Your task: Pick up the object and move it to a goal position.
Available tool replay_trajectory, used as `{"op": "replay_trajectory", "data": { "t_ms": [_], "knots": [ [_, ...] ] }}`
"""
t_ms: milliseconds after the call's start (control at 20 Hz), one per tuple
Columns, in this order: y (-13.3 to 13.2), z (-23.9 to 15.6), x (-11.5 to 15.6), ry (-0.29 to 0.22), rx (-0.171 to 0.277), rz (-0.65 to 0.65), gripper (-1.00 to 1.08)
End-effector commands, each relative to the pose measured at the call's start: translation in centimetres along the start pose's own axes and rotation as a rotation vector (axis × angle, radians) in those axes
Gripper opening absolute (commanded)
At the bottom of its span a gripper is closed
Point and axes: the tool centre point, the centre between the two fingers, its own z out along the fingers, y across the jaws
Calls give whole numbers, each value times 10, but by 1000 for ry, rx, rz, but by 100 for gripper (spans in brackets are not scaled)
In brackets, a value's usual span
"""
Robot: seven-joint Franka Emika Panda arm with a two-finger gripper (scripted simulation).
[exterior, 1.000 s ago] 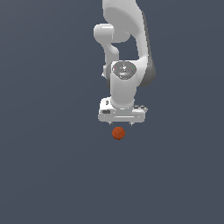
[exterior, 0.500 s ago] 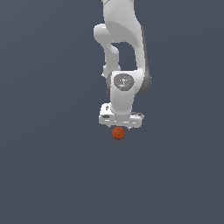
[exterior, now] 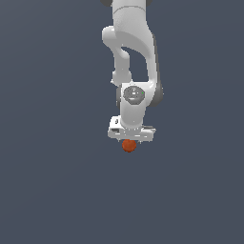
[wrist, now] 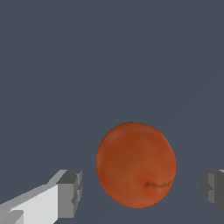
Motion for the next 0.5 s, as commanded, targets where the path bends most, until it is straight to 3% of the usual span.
{"op": "replay_trajectory", "data": {
  "t_ms": [0, 350, 400, 450],
  "knots": [
    [0, 14, -1, -1, 0, 1, 100],
    [0, 29, 0, 0, -1, 2, 100],
    [0, 29, 0, 0, -1, 2, -100],
    [0, 29, 0, 0, -1, 2, -100]
  ]
}}
